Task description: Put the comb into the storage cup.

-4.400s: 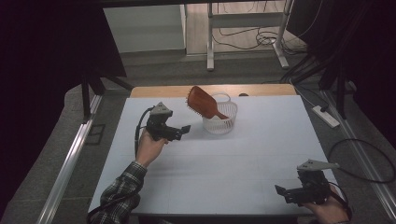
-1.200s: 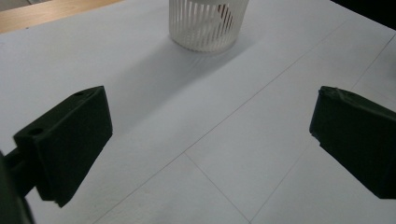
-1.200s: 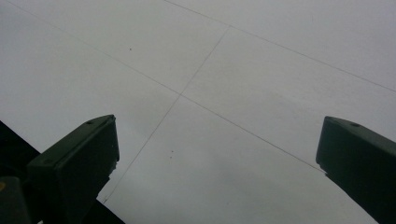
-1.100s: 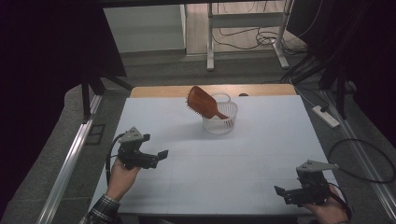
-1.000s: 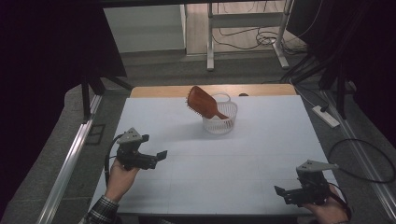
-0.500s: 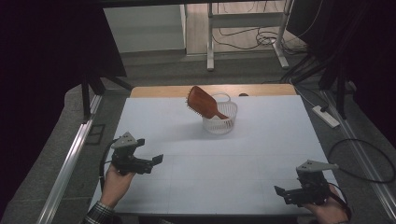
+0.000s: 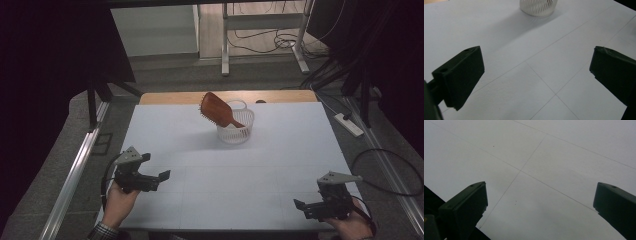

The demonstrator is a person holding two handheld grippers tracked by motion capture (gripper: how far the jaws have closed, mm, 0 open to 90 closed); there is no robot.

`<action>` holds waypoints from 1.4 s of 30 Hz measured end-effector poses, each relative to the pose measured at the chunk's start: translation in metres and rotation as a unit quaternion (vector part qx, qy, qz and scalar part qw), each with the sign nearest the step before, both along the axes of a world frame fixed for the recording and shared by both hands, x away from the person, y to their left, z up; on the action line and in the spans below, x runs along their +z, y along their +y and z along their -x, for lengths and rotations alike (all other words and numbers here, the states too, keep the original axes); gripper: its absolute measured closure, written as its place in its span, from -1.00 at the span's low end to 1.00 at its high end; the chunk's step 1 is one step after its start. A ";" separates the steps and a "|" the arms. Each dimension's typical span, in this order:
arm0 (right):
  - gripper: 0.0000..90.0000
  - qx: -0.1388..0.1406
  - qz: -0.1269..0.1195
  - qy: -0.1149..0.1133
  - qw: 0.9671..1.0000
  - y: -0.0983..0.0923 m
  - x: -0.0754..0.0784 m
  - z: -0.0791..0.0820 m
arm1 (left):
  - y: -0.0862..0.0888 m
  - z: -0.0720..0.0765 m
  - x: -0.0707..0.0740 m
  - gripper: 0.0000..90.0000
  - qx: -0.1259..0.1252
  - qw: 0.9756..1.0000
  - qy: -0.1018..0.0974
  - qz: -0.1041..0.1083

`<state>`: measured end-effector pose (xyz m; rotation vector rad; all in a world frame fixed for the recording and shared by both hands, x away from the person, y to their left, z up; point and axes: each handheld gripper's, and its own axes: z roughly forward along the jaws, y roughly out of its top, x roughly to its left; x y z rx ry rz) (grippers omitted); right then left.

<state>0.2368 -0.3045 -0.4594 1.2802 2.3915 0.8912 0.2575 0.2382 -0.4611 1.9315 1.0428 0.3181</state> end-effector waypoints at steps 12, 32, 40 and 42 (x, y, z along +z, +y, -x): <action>-1.00 0.001 0.000 -0.002 1.000 0.000 0.000 0.000 | 0.005 0.010 -0.002 -0.99 0.002 1.000 0.006 0.003; -1.00 0.002 0.000 -0.001 1.000 0.000 0.000 0.000 | 0.024 0.033 -0.007 -0.99 0.022 1.000 0.012 0.009; -1.00 0.001 0.001 -0.001 1.000 0.001 0.000 0.000 | 0.031 0.043 -0.009 -0.99 0.031 0.999 0.013 0.013; -1.00 0.002 0.002 -0.002 1.000 0.001 0.000 0.000 | 0.032 0.045 -0.009 -0.99 0.032 0.999 0.014 0.013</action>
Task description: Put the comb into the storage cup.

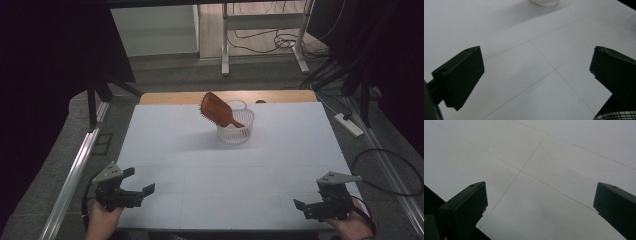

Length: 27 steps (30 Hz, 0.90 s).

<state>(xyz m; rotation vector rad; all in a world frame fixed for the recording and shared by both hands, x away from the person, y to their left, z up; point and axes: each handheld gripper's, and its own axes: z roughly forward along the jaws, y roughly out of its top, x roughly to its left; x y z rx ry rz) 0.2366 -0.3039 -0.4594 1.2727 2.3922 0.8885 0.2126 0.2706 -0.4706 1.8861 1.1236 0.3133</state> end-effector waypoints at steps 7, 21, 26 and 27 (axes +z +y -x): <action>-1.00 0.000 0.001 0.000 1.000 0.000 0.000 0.000 | 0.003 0.007 -0.001 -0.99 0.006 1.000 -0.002 0.000; -1.00 0.003 0.007 -0.002 1.000 0.001 0.000 0.001 | 0.007 0.021 -0.004 -1.00 0.017 1.000 -0.002 -0.009; -1.00 0.003 0.008 -0.002 1.000 0.002 0.000 0.000 | 0.009 0.026 -0.003 -1.00 0.023 1.000 -0.004 -0.010; -1.00 0.003 0.008 -0.002 1.000 0.002 0.000 0.000 | 0.009 0.027 -0.003 -1.00 0.024 1.000 -0.004 -0.010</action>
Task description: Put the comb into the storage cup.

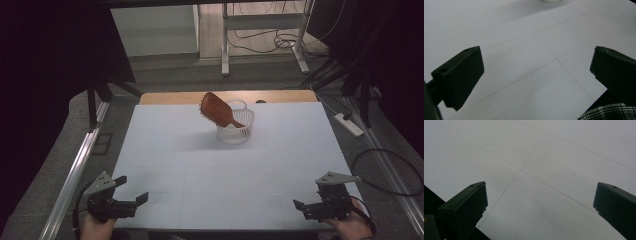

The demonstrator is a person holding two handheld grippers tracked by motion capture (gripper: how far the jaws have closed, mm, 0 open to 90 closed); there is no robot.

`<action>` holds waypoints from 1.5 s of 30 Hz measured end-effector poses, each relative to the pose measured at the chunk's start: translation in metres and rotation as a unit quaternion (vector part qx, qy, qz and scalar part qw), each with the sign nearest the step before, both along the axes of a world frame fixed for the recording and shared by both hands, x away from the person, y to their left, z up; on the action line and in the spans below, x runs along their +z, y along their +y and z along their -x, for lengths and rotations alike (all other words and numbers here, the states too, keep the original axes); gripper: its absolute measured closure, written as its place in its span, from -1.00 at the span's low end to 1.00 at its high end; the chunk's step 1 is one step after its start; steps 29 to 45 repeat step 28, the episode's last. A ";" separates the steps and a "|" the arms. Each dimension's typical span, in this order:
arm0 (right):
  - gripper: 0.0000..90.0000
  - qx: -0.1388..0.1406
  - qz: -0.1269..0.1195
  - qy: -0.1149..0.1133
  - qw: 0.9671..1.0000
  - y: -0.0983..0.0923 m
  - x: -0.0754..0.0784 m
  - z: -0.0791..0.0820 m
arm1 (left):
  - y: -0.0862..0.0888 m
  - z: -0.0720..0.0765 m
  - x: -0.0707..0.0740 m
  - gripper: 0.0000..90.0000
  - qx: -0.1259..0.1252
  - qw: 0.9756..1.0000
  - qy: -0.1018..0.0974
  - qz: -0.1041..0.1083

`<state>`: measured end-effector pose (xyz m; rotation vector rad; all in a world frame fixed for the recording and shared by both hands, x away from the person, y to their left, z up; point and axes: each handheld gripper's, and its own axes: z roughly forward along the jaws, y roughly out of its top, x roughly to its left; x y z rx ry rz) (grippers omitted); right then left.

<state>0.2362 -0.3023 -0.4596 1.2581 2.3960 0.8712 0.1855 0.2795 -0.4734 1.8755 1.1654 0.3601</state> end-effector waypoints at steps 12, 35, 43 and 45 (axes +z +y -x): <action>-1.00 0.001 0.003 0.001 1.000 0.001 0.000 0.000 | 0.000 0.009 -0.003 -1.00 0.011 1.000 0.009 -0.024; -1.00 0.003 0.009 0.002 1.000 0.002 -0.001 0.000 | -0.008 0.010 -0.004 -1.00 0.011 0.998 0.019 -0.065; -1.00 0.003 0.009 0.002 1.000 0.002 -0.001 0.000 | -0.008 0.010 -0.004 -1.00 0.011 0.998 0.019 -0.065; -1.00 0.003 0.009 0.002 1.000 0.002 -0.001 0.000 | -0.008 0.010 -0.004 -1.00 0.011 0.998 0.019 -0.065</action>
